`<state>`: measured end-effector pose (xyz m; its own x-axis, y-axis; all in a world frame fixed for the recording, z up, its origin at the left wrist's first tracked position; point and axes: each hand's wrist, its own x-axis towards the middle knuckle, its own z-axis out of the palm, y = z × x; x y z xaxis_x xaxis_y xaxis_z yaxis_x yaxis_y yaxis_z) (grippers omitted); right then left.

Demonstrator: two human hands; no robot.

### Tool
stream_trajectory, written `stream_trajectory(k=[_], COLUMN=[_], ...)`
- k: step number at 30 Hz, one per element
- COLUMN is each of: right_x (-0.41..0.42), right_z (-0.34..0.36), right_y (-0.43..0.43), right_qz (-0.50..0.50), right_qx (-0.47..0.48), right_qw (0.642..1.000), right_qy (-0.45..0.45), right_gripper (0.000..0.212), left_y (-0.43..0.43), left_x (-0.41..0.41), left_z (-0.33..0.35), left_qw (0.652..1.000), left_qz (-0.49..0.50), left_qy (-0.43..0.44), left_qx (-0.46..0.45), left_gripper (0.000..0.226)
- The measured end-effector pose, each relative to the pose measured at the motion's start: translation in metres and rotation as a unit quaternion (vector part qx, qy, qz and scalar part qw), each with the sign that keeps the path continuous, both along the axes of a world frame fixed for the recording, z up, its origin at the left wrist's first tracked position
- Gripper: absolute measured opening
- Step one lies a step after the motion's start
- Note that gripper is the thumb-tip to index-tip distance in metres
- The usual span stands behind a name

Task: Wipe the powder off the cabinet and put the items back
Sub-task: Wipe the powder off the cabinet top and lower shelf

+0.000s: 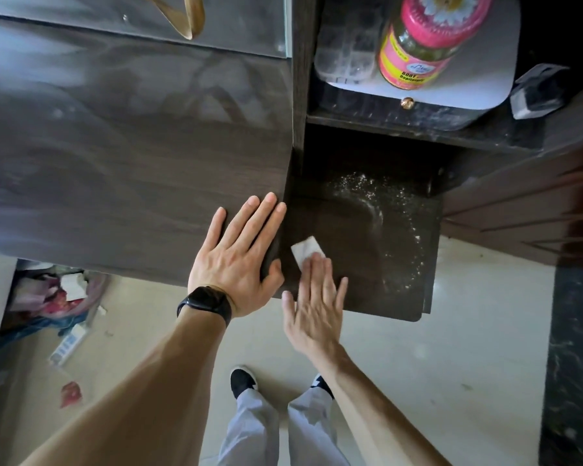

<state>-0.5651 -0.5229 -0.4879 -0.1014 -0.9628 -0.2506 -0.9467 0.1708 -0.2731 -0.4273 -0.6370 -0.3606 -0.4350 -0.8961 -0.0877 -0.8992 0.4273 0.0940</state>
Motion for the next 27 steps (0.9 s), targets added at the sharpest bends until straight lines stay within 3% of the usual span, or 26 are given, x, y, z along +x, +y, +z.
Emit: stream_trajectory(k=[4,10,12,14,18,21,27], right_x=[-0.019,-0.098,-0.092,-0.069,-0.019,-0.035,-0.109], right_z=[-0.009,-0.006,-0.001,-0.001,-0.006,-0.006,0.001], right_y=[-0.052,-0.001,0.023,0.029,-0.008,-0.029,0.029], right_qz=[0.076,-0.185,-0.220,-0.200,-0.062,-0.003,-0.209], right_qx=[-0.044,0.038,0.063,0.069,0.013,-0.013,0.062], right_qw=[0.996,0.981,0.973,0.977,0.998,1.000,0.975], right_qy=[-0.011,0.040,0.032,0.023,0.014,0.007,0.042], right_gripper=[0.065,0.069,0.073,0.076,0.075,0.072,0.074], left_y=[-0.001,-0.001,-0.001,-0.001,0.000,-0.001,-0.001], left_x=[0.001,-0.001,-0.001,-0.001,-0.001,-0.002,-0.003], left_z=[-0.004,0.001,0.001,0.003,0.002,0.003,0.006], left_qw=[1.000,1.000,1.000,1.000,1.000,1.000,0.999], left_qz=[-0.003,0.004,0.004,0.001,0.003,0.000,-0.002], left_qy=[0.003,0.004,0.007,0.005,-0.003,-0.013,-0.025], left_qx=[-0.012,0.009,0.010,0.012,0.013,0.017,0.037], left_gripper=[0.083,0.082,0.081,0.080,0.080,0.080,0.078])
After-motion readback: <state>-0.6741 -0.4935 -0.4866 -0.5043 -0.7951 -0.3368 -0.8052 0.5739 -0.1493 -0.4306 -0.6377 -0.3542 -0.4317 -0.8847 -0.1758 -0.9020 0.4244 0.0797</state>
